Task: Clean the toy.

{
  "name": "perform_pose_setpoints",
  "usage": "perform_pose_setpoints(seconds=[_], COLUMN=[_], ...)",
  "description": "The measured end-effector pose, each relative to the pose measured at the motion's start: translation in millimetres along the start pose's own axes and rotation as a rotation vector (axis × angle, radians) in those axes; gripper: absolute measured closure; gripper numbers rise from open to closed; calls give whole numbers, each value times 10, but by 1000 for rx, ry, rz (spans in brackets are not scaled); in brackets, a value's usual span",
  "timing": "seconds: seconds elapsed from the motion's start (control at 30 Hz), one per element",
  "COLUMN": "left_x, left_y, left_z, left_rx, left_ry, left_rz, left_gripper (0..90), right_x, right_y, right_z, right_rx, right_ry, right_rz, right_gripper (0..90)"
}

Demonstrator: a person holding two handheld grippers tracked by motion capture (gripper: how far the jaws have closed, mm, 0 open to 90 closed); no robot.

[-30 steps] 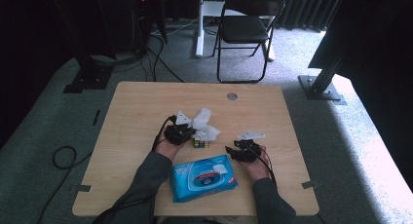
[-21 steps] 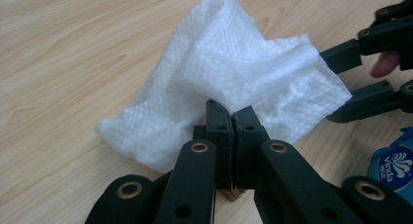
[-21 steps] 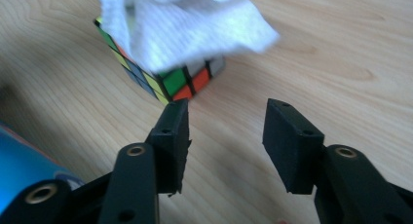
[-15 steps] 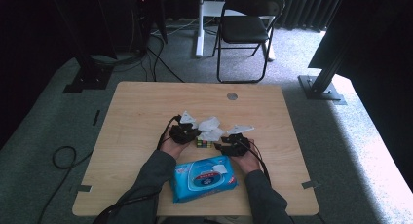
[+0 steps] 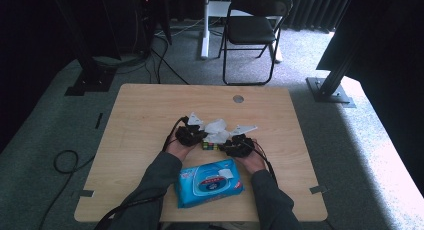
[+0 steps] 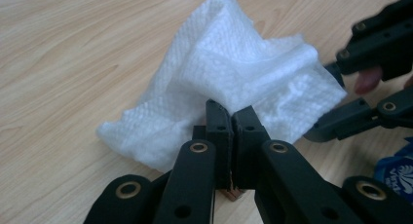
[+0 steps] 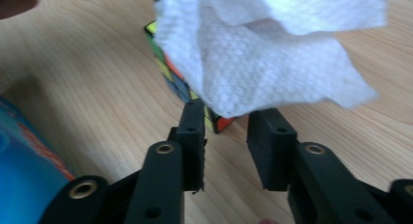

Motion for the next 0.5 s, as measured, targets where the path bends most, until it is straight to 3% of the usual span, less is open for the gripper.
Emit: perform_pose_setpoints(seconds=[0.17, 0.4, 0.5], left_x=[-46, -170, -192], left_y=[8, -52, -29], left_z=[24, 1, -12], left_rx=[5, 33, 22], left_ry=[-15, -81, -93], left_rz=[18, 63, 57], left_gripper=[878, 877, 877], right_x=[-75, -6, 16], right_y=[37, 38, 21], right_z=[27, 37, 49], right_rx=[7, 25, 38], right_ry=[-30, -2, 2], right_rz=[33, 24, 19], right_gripper=[713, 634, 595])
Point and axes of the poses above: each handheld gripper's, and its own axes: y roughly forward along the jaws, z roughly out of its top, x roughly to its right, the point moved 8 cm from there along y, roughly forward along the jaws, and after that the axes turned 14 degrees about -x, right-handed, at the moved point
